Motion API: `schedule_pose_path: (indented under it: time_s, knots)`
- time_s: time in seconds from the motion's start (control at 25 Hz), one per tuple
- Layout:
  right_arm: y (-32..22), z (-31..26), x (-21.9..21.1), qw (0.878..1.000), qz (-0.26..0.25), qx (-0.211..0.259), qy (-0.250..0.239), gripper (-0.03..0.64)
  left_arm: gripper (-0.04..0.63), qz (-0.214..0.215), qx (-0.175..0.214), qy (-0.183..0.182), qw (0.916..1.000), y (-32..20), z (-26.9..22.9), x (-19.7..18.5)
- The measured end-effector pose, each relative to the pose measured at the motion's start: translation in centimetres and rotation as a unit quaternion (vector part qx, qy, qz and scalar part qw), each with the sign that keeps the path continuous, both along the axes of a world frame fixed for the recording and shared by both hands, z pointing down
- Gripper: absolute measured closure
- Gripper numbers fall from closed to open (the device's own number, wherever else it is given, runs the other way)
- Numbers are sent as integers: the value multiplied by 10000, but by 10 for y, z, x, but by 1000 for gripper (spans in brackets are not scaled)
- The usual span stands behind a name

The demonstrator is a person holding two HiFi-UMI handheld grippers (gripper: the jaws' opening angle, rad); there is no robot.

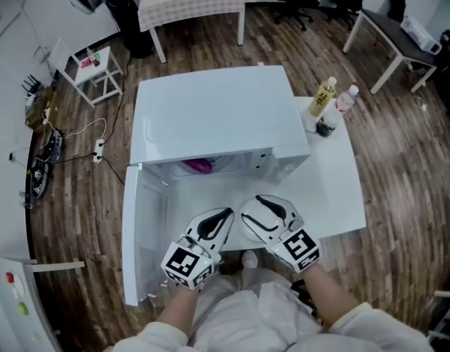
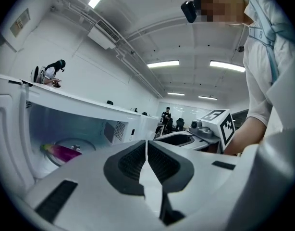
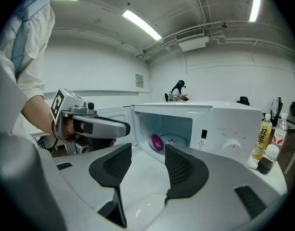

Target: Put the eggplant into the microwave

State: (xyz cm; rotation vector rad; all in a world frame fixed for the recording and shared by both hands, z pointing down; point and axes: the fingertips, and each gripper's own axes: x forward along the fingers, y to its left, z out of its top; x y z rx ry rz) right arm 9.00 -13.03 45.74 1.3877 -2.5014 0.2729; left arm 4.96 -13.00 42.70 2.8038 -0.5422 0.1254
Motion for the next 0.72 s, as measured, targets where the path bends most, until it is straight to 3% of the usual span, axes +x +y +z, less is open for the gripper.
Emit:
schedule_pose_path:
  time_s: [0.4, 0.56, 0.72]
  knots:
    - [32, -12, 13, 9993, -62, -269, -236, 417, 592, 473, 114, -26, 9988, 17, -18, 1]
    - [46, -22, 9, 9983, -418, -285, -293, 532, 592, 654, 245, -97, 9975, 27, -23, 1]
    - [51, -42, 12, 9983, -442, -168, -347, 555, 592, 812, 329, -45, 9961, 35, -32, 3]
